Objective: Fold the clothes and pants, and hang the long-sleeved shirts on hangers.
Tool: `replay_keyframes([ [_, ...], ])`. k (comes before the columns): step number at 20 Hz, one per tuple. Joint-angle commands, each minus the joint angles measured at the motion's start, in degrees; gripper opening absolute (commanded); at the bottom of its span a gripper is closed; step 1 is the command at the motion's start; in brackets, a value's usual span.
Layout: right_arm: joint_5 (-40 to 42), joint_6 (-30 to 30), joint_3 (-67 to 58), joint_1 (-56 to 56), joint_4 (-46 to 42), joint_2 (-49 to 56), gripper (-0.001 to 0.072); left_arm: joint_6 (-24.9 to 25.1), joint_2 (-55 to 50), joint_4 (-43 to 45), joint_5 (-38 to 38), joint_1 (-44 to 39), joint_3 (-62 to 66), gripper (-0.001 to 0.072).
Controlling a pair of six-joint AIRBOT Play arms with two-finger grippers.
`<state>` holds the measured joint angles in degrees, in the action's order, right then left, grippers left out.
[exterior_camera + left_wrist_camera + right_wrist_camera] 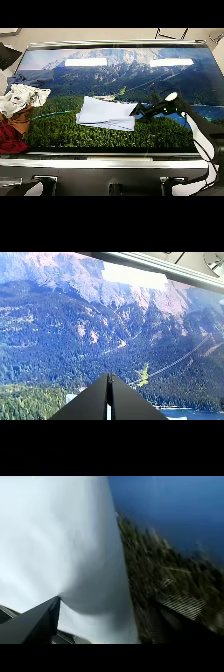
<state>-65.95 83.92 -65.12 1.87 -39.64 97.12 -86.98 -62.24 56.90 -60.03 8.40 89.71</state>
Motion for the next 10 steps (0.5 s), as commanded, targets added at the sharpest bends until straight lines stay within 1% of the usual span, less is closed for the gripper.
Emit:
replay_keyframes([
  [1, 4.8, -4.8, 2.6, 1.0, 7.6, 1.3, 0.0547, 0.0, 0.0, -0.8, -0.2, 0.0, 0.0, 0.0020],
  [2, 4.1, -6.4, 2.6, 1.1, 9.5, 1.5, 0.0499, 0.0, 0.0, -1.0, -0.2, 0.0, 0.0, 0.0021],
  [3, 2.3, -9.8, 2.4, 1.2, 12.1, 1.5, 0.0242, 0.0, 0.0, -1.0, -0.2, 0.0, 0.0, 0.0020],
  [4, -0.2, -12.1, 1.3, 0.9, 13.9, 1.4, 0.0049, 0.0, 0.0, -1.0, -0.2, 0.0, 0.0, 0.0021],
  [5, -3.1, -13.5, -0.9, 0.3, 14.8, 1.4, 0.0051, 0.0, 0.0, -1.0, -0.2, 0.0, 0.0, 0.0020],
  [7, -9.0, -13.0, -8.8, -2.3, 14.8, 0.6, 0.0049, 0.0, 0.0, -1.0, -0.2, 0.0, 0.0, 0.0021],
  [8, -11.1, -11.0, -13.4, -3.9, 14.6, 0.1, 0.0049, 0.0, 0.0, -1.0, -0.1, 0.0, 0.0, 0.0020],
  [10, -14.0, -4.7, -23.6, -8.0, 12.8, -0.8, 0.0049, 0.0, 0.0, -1.0, 0.0, 0.0, 0.0, 0.0020],
])
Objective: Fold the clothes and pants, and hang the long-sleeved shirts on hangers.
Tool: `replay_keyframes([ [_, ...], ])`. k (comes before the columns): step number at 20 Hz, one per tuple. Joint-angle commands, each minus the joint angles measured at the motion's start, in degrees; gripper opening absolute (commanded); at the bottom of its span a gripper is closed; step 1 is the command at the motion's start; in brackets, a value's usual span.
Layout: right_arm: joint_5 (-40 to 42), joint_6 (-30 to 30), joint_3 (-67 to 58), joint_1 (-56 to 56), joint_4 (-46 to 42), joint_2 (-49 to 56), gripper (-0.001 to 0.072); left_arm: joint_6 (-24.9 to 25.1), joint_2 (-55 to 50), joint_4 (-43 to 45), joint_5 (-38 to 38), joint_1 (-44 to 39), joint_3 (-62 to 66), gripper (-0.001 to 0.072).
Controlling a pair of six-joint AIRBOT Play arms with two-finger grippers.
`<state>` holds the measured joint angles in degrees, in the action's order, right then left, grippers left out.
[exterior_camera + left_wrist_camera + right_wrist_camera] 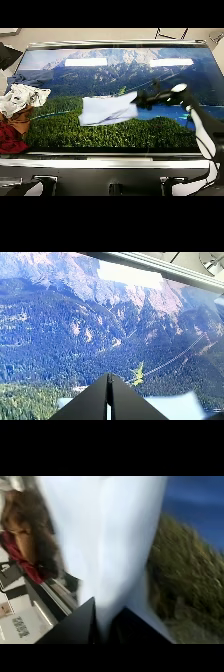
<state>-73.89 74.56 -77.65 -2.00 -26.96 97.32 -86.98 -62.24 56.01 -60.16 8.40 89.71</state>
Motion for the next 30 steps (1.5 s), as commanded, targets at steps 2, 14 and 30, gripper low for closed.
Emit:
replay_keyframes([
  [2, -8.3, 10.2, -20.5, -9.3, -4.0, -1.0, 0.0049, 0.0, 0.0, -0.1, 0.2, 0.0, 0.0, 0.0021],
  [14, -9.2, 18.1, -28.3, -52.1, -22.1, -0.7, 0.0050, 0.0, 0.0, -0.1, 0.1, 0.0, 0.0, 0.0021],
  [30, -1.6, 22.8, 15.3, -61.8, -58.9, -15.0, 0.0050, -1.9, 0.0, 0.0, -0.1, 0.0, 0.0, 0.0021],
])
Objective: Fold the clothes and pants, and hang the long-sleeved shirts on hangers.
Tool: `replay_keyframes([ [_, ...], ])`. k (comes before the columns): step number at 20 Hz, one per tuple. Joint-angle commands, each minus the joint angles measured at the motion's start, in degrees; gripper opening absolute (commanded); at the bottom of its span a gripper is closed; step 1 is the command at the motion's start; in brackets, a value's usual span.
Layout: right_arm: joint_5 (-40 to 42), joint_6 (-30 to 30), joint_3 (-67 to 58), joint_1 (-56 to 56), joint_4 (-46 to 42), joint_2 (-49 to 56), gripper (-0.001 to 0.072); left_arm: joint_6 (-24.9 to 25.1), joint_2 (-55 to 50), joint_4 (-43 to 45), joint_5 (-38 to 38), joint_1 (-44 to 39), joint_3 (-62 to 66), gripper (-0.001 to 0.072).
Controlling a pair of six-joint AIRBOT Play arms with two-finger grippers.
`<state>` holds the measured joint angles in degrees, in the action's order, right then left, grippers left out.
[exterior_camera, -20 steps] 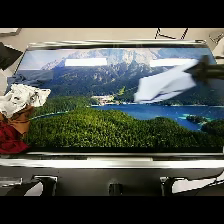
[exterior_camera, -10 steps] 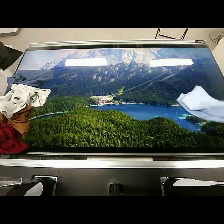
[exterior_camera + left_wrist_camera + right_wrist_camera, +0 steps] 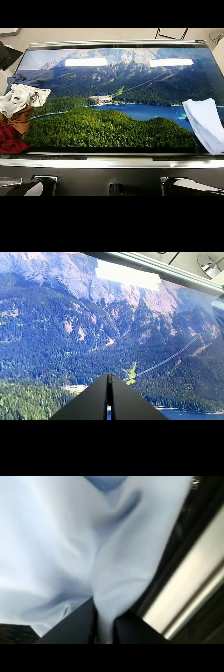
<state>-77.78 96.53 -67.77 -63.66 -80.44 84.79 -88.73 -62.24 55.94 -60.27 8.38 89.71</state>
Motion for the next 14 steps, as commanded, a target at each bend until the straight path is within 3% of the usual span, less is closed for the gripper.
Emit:
replay_keyframes([
  [1, 2.9, 1.5, 6.0, -0.1, -6.0, -2.9, 0.0050, -0.2, 0.0, 0.0, 0.0, 0.0, 0.0, 0.0021],
  [8, 3.2, 2.3, 11.0, -0.1, -7.3, -4.3, 0.0050, -0.2, -0.3, 0.0, 0.0, 0.0, 0.0, 0.0021],
  [9, 2.9, 2.3, 11.0, -0.1, -7.5, -4.5, 0.0095, -0.2, -0.3, 0.0, 0.1, 0.0, 0.0, 0.0021],
  [11, 1.5, 1.7, 10.0, -0.1, -7.3, -5.4, 0.0577, -0.2, -0.3, 0.0, 0.1, 0.0, 0.0, 0.0021],
  [12, -1.0, 0.5, 8.0, -0.1, -7.3, -5.9, 0.0691, -0.2, -0.3, 0.0, 0.1, 0.0, 0.0, 0.0020],
  [14, -6.0, -0.3, -0.5, -0.1, -7.3, -6.4, 0.0691, -0.2, -0.3, 0.0, 0.3, 0.0, 0.0, 0.0021],
])
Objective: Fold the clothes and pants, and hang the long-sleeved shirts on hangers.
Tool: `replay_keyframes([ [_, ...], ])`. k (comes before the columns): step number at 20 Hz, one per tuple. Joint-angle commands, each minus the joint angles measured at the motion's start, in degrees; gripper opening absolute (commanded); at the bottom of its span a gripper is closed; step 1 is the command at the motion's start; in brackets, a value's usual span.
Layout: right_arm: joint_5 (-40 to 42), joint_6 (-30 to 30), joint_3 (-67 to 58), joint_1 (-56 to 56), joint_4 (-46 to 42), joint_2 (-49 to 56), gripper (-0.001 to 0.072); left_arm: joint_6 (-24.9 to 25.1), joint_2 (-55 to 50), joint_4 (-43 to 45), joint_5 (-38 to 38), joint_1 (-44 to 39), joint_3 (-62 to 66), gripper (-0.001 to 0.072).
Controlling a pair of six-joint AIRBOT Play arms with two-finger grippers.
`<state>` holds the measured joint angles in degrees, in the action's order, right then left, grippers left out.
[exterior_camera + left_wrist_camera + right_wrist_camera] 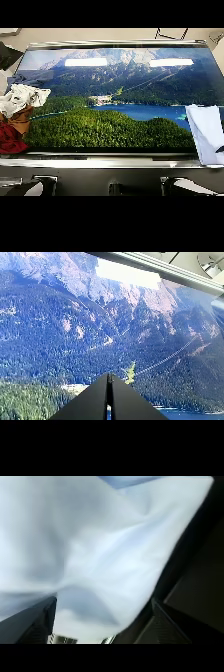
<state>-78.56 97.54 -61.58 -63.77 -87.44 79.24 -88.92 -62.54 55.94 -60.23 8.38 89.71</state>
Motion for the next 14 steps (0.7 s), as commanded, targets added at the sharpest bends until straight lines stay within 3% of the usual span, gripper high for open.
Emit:
replay_keyframes([
  [1, -6.0, -1.3, -13.1, 0.3, 0.8, -0.9, 0.0690, 0.2, 0.0, 0.0, 1.2, -0.4, 0.0, 0.0020],
  [4, 1.3, -2.4, -33.7, 5.4, 7.6, -0.9, 0.0689, 2.8, -0.9, 2.1, 7.0, -3.3, 0.6, 0.0018],
  [6, 8.5, -2.4, -43.8, 13.7, 9.5, -1.0, 0.0684, 1.7, -4.1, 14.4, 6.6, -7.4, 3.4, 0.0017],
  [8, 11.1, -1.5, -47.1, 24.9, 9.4, -1.3, 0.0680, -7.1, -8.9, 34.3, 3.1, -11.6, 5.0, 0.0017],
  [10, 5.7, 1.3, -45.9, 35.9, 8.7, -0.3, 0.0680, -12.5, -13.7, 42.0, -3.9, -12.6, 5.0, 0.0057],
  [11, 1.6, 1.8, -44.1, 40.7, 9.1, 0.8, 0.0678, -13.0, -16.2, 41.4, -8.3, -12.3, 5.0, 0.0325],
  [12, -2.5, 1.7, -41.8, 44.8, 9.2, 2.0, 0.0679, -13.1, -18.6, 39.5, -14.3, -12.3, 5.0, 0.0720],
  [14, -9.4, 1.7, -35.8, 51.3, 9.0, 4.2, 0.0680, -8.0, -22.4, 34.8, -24.6, -12.3, 3.2, 0.0709],
])
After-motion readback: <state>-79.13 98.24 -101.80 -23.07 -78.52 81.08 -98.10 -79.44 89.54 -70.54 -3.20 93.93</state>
